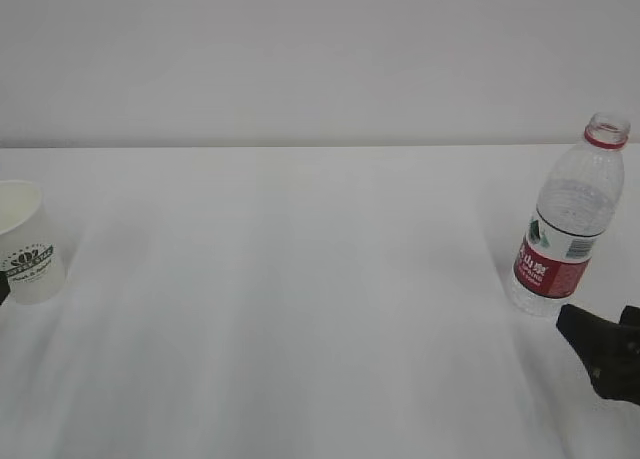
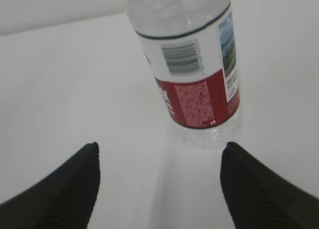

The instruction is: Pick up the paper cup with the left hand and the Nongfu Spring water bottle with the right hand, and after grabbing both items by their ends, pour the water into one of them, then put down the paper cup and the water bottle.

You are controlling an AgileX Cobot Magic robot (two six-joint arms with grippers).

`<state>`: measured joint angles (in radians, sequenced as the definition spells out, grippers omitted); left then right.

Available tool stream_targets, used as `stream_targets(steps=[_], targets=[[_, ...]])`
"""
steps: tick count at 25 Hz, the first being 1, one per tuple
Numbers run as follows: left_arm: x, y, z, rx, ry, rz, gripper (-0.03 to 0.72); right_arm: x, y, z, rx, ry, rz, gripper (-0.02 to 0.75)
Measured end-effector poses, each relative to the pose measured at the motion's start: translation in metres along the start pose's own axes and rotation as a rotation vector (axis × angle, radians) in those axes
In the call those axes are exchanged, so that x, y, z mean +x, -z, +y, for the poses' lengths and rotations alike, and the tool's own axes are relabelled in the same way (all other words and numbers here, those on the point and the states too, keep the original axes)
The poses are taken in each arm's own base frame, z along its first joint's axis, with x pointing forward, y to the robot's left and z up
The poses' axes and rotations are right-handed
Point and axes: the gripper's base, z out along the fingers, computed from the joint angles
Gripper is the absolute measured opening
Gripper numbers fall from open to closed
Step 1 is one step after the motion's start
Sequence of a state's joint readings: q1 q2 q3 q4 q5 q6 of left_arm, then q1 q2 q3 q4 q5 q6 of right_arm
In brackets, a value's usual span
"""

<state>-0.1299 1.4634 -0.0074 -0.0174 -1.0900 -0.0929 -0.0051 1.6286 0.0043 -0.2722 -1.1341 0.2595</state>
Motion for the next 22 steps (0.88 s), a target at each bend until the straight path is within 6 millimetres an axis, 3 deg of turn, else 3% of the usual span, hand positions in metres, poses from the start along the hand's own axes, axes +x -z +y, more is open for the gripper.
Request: stream_targets(steps=[9,22], targets=[[-0.002,0.000,0.000,0.002,0.000,-0.026,0.417,0.013,-0.005,-0.006,0.040,0.013,0.080,0.568],[-0.004,0.000,-0.001,0.011,-0.003,-0.048,0.417,-0.004,-0.034,-0.013,0.056,0.019,0.003,0.589]])
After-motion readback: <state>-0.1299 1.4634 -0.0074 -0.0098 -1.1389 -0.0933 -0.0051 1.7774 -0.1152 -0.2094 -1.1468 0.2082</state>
